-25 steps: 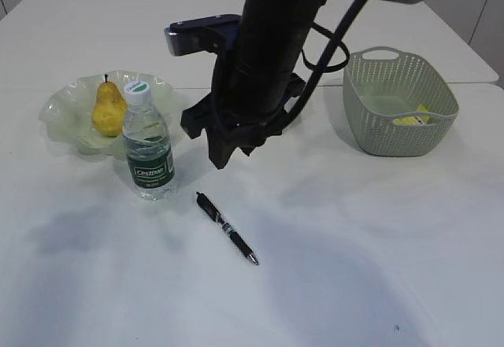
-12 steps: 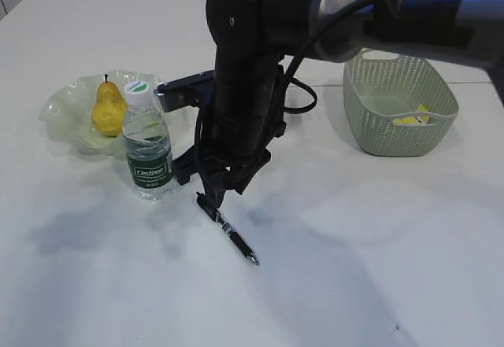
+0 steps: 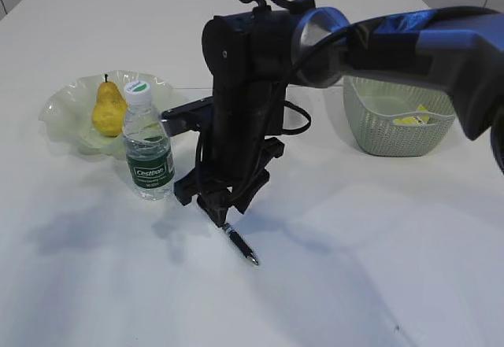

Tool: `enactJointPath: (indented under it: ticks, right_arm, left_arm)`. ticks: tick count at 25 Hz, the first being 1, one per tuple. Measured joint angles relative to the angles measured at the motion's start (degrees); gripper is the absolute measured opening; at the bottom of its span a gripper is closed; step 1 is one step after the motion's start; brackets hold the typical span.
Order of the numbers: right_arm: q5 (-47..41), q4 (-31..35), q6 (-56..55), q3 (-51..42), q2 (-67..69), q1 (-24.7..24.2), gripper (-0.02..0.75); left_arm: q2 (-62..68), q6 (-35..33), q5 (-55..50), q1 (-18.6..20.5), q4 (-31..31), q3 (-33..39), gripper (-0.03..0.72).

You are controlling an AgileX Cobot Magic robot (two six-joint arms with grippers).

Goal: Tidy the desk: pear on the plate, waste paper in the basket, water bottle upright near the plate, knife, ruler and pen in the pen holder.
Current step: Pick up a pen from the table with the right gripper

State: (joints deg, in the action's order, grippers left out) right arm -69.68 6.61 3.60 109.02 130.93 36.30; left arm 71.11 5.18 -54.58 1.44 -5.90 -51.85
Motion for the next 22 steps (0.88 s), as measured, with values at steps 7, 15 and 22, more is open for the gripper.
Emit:
enactJointPath:
  ticks: [7, 15, 22]
  right_arm:
    - [0.9, 0.0, -0.4, 0.0, 1.2, 0.0, 0.304]
    - [1.1, 0.0, -1.0, 3.3, 4.2, 0.0, 0.304]
    - [1.1, -2.3, -2.1, 4.9, 5.5, 0.0, 0.304]
  left_arm:
    - [0.0, 0.0, 0.0, 0.0, 0.0, 0.0, 0.465]
    - [0.0, 0.0, 0.3, 0.0, 0.0, 0.0, 0.465]
    - [0.0, 0.0, 0.8, 0.0, 0.0, 0.0, 0.465]
